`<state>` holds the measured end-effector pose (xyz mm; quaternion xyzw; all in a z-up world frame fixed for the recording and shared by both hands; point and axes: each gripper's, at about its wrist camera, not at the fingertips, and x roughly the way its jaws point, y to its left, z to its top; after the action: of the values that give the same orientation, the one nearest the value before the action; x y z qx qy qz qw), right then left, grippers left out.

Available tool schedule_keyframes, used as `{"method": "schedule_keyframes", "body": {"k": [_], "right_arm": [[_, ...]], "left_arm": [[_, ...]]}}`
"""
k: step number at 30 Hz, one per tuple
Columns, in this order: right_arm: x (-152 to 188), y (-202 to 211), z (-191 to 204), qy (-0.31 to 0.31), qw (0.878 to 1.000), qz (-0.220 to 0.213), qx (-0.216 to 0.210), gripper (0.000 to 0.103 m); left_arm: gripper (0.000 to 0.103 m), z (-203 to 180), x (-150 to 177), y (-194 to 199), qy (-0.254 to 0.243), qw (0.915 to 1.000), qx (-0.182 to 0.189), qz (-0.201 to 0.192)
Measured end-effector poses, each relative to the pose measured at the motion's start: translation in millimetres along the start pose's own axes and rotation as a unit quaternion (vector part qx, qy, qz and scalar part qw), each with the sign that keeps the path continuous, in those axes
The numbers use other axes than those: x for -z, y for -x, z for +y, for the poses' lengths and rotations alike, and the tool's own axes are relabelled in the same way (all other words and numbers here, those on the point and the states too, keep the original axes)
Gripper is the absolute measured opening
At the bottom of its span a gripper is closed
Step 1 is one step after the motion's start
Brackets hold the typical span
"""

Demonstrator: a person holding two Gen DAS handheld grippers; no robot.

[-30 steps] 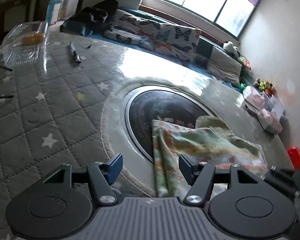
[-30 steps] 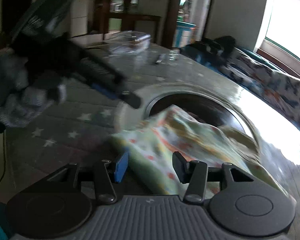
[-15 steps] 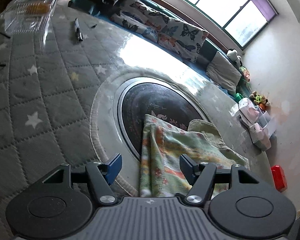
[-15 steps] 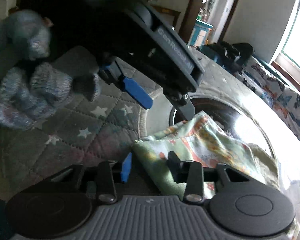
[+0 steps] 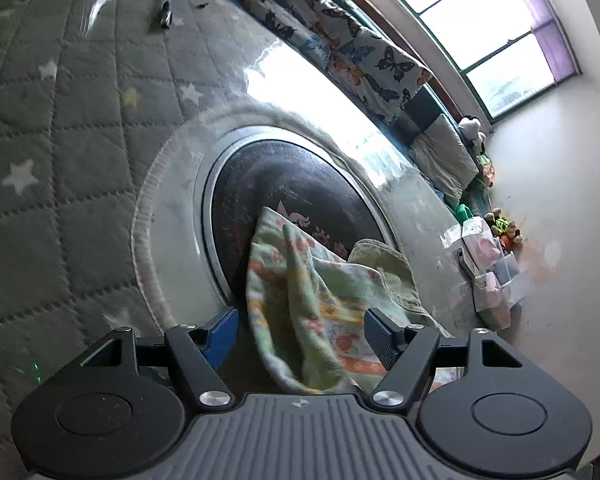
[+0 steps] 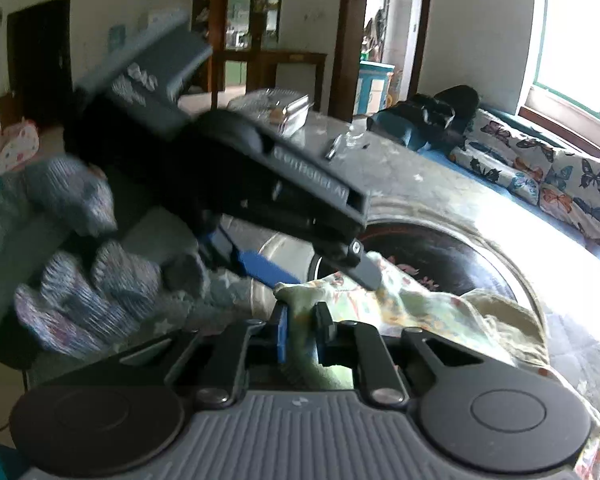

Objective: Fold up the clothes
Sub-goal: 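Grasp one edge of the folded shirt with the left gripper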

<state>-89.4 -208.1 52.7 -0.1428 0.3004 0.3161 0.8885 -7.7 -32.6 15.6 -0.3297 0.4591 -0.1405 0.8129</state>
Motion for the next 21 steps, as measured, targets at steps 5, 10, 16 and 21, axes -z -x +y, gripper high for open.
{"method": "schedule_keyframes", "body": {"k": [5,10,16,21], "right_arm": [[3.6,7.0,-4.5,-0.004,1.000,-0.005,-0.009,0.012],[6.5,11.8,-3.5,-0.008,1.000,-0.009,-0.018,0.012],[10.9,13.1,-9.1,-0.018,0.999,-0.006,-0.031,0.017],[16.9,26.1,-25.1,-0.038,0.999,-0.009,-0.011,0.022]], "left_arm": [[0.070,-0.3,2.3,-9.0,0.028,0.9995,0.009,0.008],[0.040,2.1,4.8,-19.1,0.052,0.9984,0.012,0.022],[0.014,9.1,6.9,-25.9,0.070,0.9971,0.005,0.031],[0.013,8.1,6.4,-26.4,0.064,0.9975,0.001,0.030]]}}
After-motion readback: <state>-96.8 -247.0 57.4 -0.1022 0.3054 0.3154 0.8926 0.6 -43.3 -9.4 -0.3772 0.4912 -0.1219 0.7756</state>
